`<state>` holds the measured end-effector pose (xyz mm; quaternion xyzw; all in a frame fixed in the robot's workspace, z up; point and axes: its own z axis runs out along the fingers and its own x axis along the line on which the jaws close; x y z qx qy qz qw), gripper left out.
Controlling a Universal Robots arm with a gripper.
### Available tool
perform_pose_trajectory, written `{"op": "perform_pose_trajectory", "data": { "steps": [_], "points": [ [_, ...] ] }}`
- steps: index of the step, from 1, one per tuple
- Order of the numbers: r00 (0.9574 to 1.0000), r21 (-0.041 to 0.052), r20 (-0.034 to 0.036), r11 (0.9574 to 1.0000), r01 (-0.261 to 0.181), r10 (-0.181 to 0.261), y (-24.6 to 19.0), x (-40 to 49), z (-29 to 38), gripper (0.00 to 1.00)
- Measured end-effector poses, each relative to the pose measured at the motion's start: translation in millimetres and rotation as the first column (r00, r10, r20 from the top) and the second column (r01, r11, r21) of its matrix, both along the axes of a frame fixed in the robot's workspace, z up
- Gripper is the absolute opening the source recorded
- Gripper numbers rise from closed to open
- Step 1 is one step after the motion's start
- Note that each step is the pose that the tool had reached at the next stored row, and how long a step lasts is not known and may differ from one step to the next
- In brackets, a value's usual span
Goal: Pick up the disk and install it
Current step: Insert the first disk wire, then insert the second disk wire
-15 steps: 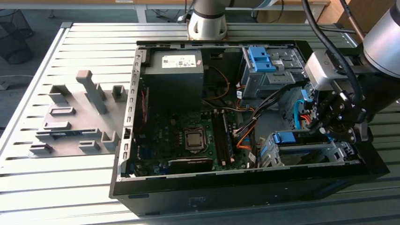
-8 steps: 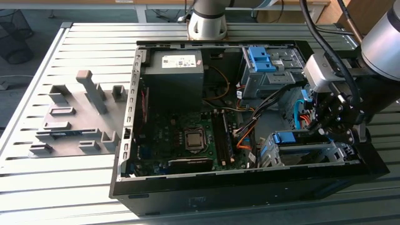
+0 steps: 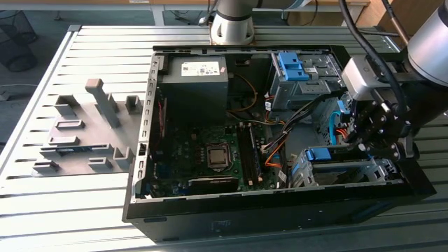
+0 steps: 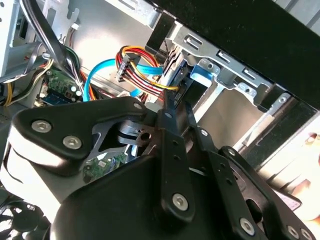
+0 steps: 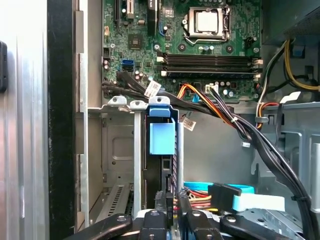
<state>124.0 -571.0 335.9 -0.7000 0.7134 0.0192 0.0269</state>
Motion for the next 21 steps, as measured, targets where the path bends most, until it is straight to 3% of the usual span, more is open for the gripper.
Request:
{"op": "perform_pose_trajectory", "data": {
  "steps": [4,5,7,21],
  "points": [
    [1.0,0.0,-0.0005,1.0,0.0,0.0,0.0,0.0,8.0,0.22],
    [1.0,0.0003,-0.0005,1.0,0.0,0.0,0.0,0.0,7.9,0.22],
    [1.0,0.0003,-0.0006,1.0,0.0,0.0,0.0,0.0,7.9,0.11],
    [1.0,0.0001,-0.0012,1.0,0.0,0.0,0.0,0.0,8.0,0.11]
  ]
}}
